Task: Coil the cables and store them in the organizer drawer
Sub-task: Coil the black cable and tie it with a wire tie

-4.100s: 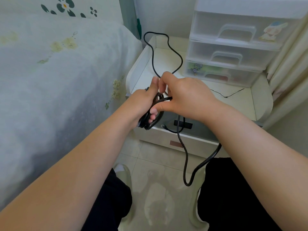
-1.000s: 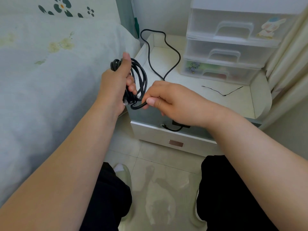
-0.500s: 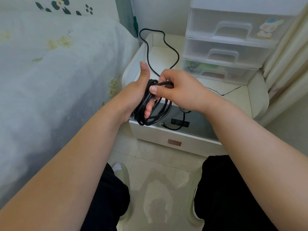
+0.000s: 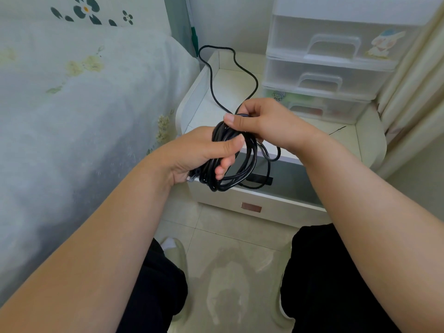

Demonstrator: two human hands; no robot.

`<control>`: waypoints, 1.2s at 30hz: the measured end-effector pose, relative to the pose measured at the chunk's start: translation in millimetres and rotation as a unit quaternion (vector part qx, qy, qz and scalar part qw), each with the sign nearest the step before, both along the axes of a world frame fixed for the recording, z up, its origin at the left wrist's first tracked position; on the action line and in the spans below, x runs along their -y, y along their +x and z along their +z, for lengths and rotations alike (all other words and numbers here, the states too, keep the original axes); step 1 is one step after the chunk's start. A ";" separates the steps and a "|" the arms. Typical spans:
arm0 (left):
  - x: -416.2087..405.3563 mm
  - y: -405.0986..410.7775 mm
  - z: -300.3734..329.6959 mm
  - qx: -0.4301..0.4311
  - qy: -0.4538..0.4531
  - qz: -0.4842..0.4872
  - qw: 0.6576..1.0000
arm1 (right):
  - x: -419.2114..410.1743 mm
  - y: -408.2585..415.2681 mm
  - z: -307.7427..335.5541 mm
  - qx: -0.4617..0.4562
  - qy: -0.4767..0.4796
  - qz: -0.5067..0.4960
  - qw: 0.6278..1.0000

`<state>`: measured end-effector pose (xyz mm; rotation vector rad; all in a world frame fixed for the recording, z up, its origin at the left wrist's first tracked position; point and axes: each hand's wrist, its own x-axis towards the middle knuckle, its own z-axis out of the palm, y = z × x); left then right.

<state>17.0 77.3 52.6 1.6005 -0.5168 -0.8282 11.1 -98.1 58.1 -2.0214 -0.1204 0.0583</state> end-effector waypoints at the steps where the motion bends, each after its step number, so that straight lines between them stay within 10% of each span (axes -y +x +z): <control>1: -0.1 -0.9 0.8 0.011 -0.001 0.010 1.000 | 0.6 0.2 -1.0 0.005 0.004 0.000 1.000; 14: -1.4 5.3 10.9 -0.073 -0.154 -0.012 0.985 | 28.3 5.6 -16.4 0.019 0.034 -0.031 0.999; 25: -17.7 22.7 20.2 -0.264 -0.470 0.130 0.832 | 29.9 -5.7 -52.9 -0.024 -0.281 -0.061 0.958; 30: -24.7 32.4 17.5 -0.279 -0.492 0.332 0.755 | -1.7 -20.1 -54.6 -0.015 -0.178 -0.090 0.980; 33: -21.5 33.6 17.3 -0.272 -0.483 0.373 0.744 | -32.0 -35.2 -54.6 -0.125 0.056 -0.111 0.984; 36: -18.9 33.6 15.2 -0.266 -0.459 0.404 0.745 | -56.1 -50.6 -58.0 -0.216 0.092 -0.075 0.969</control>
